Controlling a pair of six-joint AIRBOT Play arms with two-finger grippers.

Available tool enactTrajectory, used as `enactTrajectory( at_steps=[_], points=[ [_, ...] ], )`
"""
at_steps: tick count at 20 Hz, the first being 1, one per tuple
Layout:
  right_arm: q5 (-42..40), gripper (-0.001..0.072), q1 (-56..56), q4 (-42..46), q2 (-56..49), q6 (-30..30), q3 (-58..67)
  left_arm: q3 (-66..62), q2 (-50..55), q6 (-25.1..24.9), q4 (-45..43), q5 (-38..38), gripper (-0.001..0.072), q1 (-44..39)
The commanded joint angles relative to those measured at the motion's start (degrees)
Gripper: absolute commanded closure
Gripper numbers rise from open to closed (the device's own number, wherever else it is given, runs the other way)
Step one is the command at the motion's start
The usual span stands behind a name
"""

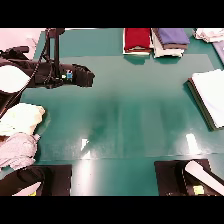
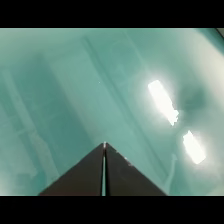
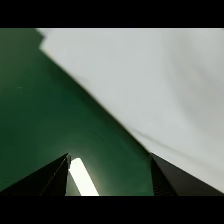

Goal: Fold the shirts.

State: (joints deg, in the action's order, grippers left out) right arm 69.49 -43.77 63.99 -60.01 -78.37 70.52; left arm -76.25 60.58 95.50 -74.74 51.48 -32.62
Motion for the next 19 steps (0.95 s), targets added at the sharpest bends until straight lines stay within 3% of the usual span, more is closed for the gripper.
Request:
enactTrajectory(
  at_steps=[1, 4, 5, 7, 9, 10, 19],
  points=[
    [-2.9, 0.0139, 16.4, -4.9, 2.4, 0.0, -0.2, 0.0, 0.0, 0.0, 0.0, 0.1, 0.0682, 0.0],
    [-5.7, 0.0142, 32.4, -3.9, 2.6, 0.0, -0.2, 0.0, 0.0, 0.0, 0.0, -0.1, 0.0682, 0.0],
    [-6.8, 0.0183, 37.0, -3.9, 2.6, 0.0, -0.2, 0.0, 0.0, 0.0, 0.0, -0.5, 0.0682, 0.0],
    [-8.8, 0.0366, 44.1, -3.9, 2.6, 0.0, -0.2, 0.0, 0.0, 0.0, 0.0, -1.6, 0.0682, 0.0],
    [-9.8, 0.0639, 49.7, -3.8, 2.6, 0.0, -0.2, 0.0, 0.0, 0.0, 0.0, -2.4, 0.0683, 0.0],
    [-10.0, 0.0693, 51.8, -3.8, 2.6, 0.0, -0.2, 0.0, 0.0, 0.0, 0.0, -2.7, 0.0682, 0.0],
    [-9.7, 0.0693, 54.6, -3.9, 2.6, 0.0, -0.2, 0.0, 0.0, 0.0, 0.0, -2.7, 0.0682, 0.0]
  ],
)
